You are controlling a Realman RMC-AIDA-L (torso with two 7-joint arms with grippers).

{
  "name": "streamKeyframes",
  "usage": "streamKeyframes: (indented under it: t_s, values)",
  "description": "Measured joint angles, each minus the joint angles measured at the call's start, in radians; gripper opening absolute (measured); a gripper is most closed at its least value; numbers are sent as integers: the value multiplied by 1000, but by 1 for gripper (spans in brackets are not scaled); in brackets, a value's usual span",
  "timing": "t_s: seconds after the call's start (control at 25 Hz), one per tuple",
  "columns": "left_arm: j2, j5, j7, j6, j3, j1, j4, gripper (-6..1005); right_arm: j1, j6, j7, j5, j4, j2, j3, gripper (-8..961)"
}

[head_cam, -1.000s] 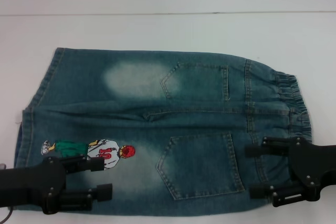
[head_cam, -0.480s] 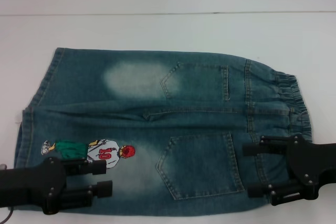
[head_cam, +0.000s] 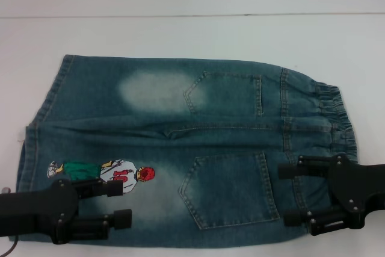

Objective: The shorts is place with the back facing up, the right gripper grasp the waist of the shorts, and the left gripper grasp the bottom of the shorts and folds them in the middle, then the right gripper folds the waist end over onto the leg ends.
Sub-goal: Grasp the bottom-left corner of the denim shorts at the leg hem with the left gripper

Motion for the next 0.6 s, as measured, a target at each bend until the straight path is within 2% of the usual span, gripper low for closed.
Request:
streamKeyframes:
  t_s: [0.12,0.6]
  values:
    - [0,1,0,-3,0,0,0,840,0,0,0,0,0,0,0,961]
    - [0,1,0,0,-8,1,0,819,0,9,4,7,12,0,6,961]
